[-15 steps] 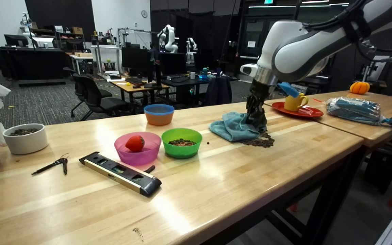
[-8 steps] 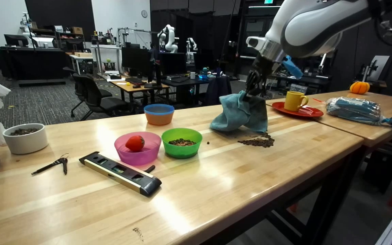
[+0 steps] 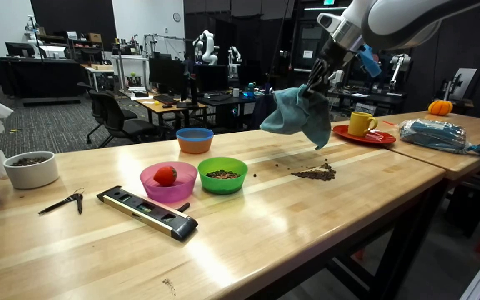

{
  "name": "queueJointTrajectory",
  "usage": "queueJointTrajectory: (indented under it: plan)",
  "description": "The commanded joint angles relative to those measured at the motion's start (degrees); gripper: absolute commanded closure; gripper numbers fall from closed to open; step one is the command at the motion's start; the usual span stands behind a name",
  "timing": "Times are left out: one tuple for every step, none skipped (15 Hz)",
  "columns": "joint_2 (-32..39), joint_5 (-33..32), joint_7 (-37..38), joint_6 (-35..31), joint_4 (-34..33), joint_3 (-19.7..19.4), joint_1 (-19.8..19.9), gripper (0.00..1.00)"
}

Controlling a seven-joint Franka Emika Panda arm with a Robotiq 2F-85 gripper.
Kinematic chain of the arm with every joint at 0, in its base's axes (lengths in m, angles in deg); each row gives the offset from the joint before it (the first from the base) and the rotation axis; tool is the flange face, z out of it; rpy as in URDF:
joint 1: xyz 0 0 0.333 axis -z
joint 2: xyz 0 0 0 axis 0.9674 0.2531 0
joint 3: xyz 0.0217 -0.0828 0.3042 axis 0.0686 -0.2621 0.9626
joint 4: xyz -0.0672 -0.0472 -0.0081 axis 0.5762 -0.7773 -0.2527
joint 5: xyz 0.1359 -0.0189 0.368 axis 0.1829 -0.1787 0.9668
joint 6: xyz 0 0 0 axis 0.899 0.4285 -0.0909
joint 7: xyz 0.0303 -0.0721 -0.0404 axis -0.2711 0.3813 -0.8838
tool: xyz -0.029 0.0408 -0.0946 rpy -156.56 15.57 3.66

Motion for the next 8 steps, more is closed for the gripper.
queueJointTrajectory:
  plan:
    - [-2.3, -3.8, 4.8, -1.7, -0.5, -0.4, 2.0, 0.98]
    - [-2.5, -5.0, 6.2, -1.7, -0.8, -0.5, 2.7, 0.98]
    - [-2.5, -6.4, 7.8, -1.4, -1.1, -0.4, 3.5, 0.98]
    - [-2.6, -8.1, 9.8, -0.7, -1.4, -0.3, 4.7, 0.98]
    - [-2.4, -9.5, 11.8, 0.1, -1.6, -0.2, 5.6, 0.98]
    - [-2.2, -10.9, 14.1, 1.6, -1.9, 0.0, 6.6, 0.98]
    - [-2.1, -11.9, 15.7, 3.1, -1.9, -0.1, 7.1, 0.98]
    - [-2.0, -13.1, 17.8, 4.6, -2.0, 0.1, 7.8, 0.98]
